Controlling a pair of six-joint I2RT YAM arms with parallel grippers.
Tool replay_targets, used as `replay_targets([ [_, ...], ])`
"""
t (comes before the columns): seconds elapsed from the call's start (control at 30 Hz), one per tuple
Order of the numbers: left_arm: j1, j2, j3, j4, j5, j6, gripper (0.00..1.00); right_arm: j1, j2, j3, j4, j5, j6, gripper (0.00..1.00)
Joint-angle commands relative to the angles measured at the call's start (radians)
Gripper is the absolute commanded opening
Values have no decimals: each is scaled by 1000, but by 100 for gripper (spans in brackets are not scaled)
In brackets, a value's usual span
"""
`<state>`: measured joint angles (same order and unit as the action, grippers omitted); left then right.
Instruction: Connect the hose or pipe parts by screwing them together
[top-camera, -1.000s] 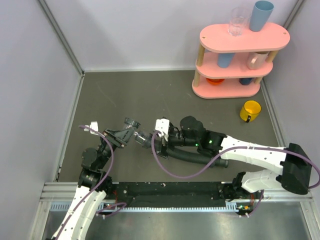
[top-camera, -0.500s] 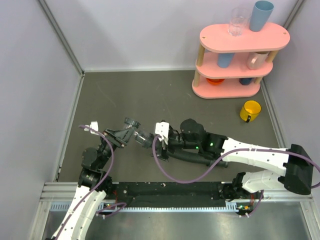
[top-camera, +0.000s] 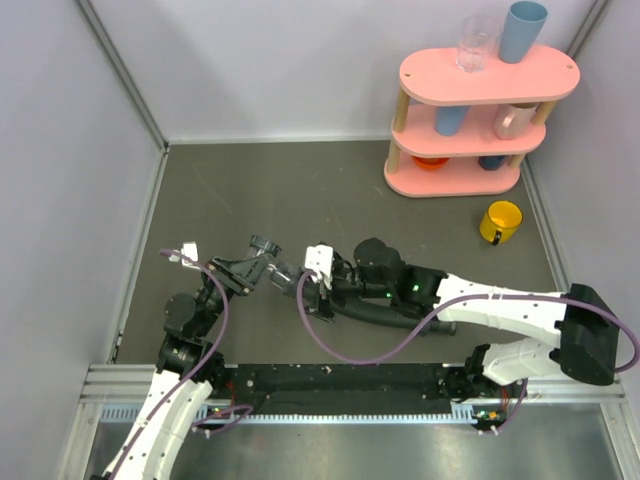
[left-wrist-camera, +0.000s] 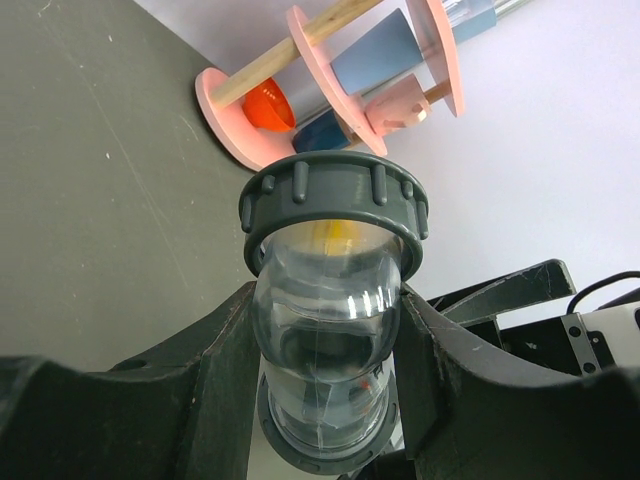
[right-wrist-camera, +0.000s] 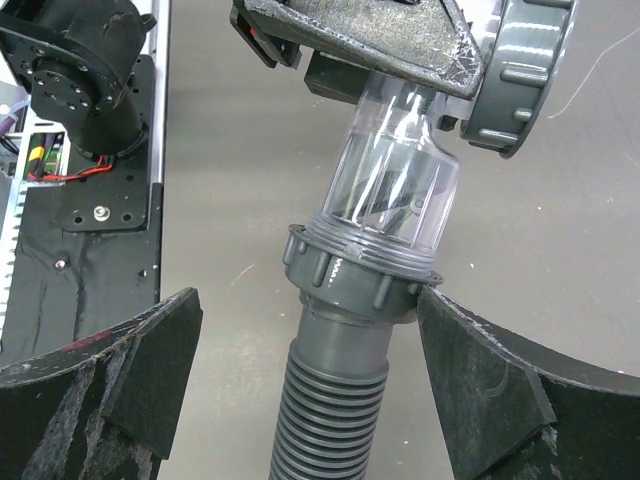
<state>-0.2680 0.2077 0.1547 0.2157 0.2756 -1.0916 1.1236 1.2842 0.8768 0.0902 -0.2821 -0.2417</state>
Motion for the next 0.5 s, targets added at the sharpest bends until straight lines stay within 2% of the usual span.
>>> replay_targets([
  [0.0, -2, -7, 32, 109, 11, -22, 0, 12, 23, 18, 51, -69, 25, 86],
  [0.47, -4, -24, 34, 111, 19, -28, 0, 12, 167, 70, 74, -65, 32, 87],
])
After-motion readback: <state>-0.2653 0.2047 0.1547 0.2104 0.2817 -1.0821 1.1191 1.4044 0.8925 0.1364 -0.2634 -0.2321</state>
